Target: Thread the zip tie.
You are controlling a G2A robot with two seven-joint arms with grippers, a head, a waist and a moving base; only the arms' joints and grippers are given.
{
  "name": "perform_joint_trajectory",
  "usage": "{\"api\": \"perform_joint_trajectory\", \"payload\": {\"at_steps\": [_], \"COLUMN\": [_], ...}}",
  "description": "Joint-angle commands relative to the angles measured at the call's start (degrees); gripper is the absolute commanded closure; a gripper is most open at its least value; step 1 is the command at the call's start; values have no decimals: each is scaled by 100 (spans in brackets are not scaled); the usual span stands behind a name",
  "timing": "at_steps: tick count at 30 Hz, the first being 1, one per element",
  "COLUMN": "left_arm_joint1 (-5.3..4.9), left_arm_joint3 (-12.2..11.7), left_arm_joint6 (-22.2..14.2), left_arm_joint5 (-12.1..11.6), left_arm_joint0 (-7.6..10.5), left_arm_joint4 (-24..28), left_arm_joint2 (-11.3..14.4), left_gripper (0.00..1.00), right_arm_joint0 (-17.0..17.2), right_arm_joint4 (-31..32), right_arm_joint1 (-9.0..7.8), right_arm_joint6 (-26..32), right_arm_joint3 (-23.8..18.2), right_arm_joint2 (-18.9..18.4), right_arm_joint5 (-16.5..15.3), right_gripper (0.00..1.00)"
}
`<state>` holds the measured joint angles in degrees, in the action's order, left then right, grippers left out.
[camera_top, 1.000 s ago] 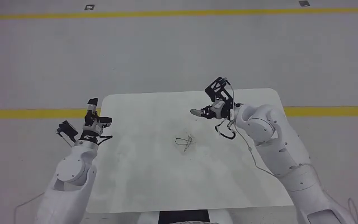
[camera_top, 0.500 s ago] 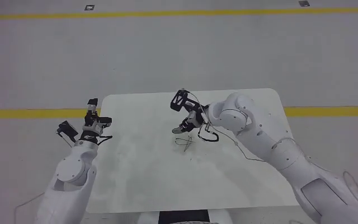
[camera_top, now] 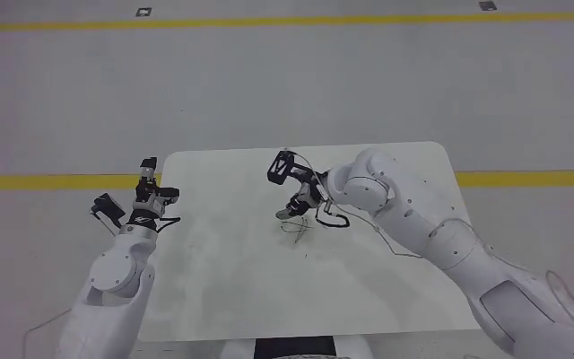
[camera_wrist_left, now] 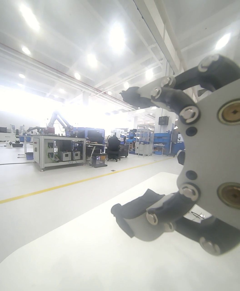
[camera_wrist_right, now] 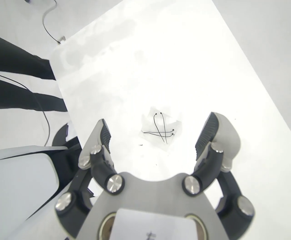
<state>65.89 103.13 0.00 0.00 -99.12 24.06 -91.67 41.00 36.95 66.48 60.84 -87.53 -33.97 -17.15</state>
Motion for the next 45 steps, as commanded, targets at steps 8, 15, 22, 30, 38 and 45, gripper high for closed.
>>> {"api": "perform_joint_trajectory", "payload": {"at_steps": [8,15,22,30,38,45], "left_arm_joint1": [0,0,0,0,0,0], "left_arm_joint3": [0,0,0,0,0,0], "left_arm_joint6": [0,0,0,0,0,0], "left_arm_joint5": [0,0,0,0,0,0], "left_arm_joint0": [0,0,0,0,0,0], "left_arm_joint4": [0,0,0,0,0,0], "left_arm_joint2": [0,0,0,0,0,0], "left_gripper": [0,0,0,0,0,0], "right_arm_joint0": [-631,-790,-815,-824,-800,-786], "right_arm_joint4": [16,141,288,468,441,549], "right_arm_joint1": [569,977,1099,1108,1169,1169], "right_arm_joint6": [491,534,416,636,781,726], "right_arm_joint3": [861,1667,1876,1890,1918,1920], "right_arm_joint2": [844,1331,1426,1525,1521,1537], "right_arm_joint5": [423,448,386,284,222,211], "right_gripper": [0,0,0,0,0,0]}}
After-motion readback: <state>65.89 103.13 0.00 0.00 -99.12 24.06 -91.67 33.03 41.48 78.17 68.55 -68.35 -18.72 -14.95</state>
